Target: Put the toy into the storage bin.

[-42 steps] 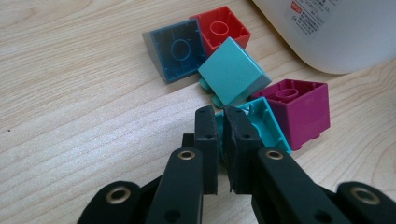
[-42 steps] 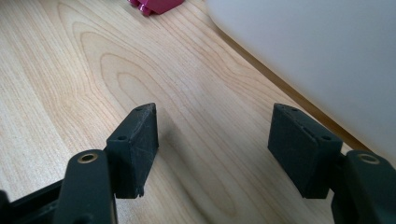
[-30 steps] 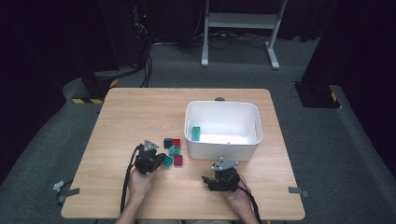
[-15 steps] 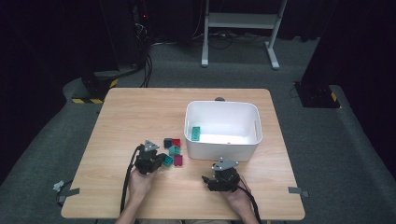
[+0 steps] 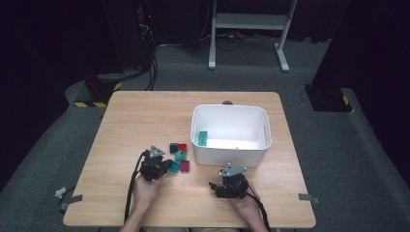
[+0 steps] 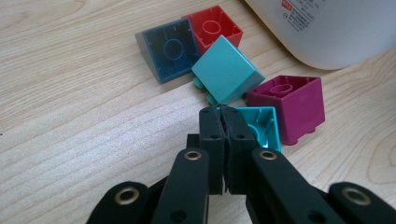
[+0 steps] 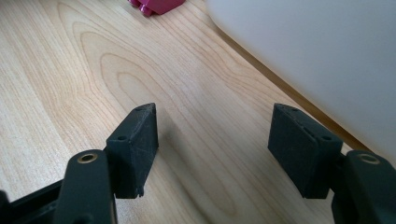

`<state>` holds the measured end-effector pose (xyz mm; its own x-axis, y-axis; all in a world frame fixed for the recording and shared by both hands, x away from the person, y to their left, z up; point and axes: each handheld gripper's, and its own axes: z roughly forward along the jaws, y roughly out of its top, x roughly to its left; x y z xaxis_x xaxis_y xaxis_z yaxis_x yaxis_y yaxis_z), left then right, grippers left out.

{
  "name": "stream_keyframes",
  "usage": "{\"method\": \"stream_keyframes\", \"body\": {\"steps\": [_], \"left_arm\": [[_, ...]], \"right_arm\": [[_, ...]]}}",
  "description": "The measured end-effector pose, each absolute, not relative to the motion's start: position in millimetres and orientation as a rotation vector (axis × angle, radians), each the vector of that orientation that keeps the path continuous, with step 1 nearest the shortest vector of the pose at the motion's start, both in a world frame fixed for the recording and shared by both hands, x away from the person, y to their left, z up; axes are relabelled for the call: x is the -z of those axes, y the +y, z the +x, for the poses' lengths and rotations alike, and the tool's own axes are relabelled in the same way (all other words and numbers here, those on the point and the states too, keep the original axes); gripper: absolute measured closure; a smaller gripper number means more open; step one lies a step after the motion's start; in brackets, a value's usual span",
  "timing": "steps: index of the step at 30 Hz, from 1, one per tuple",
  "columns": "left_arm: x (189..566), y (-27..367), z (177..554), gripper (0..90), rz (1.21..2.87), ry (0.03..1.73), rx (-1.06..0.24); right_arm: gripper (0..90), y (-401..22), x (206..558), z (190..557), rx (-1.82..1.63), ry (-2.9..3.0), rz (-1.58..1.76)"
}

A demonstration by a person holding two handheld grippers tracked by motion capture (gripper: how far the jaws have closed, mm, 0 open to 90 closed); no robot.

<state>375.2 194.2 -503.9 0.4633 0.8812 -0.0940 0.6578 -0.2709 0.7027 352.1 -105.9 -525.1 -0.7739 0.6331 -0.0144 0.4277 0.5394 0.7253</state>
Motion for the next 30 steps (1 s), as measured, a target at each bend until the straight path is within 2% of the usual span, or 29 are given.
{"method": "stream_keyframes", "body": {"steps": [13,30], "left_arm": [[493.7,201.5,371.6,88.1,1.988,1.269,-0.43],[440.5,207.9,371.3,88.1,1.98,1.163,-0.42]], "right_arm": [[33.1,-105.9,525.1,352.1,-1.068,2.504,0.885],[33.0,-105.9,525.0,352.1,-1.068,2.505,0.886]]}}
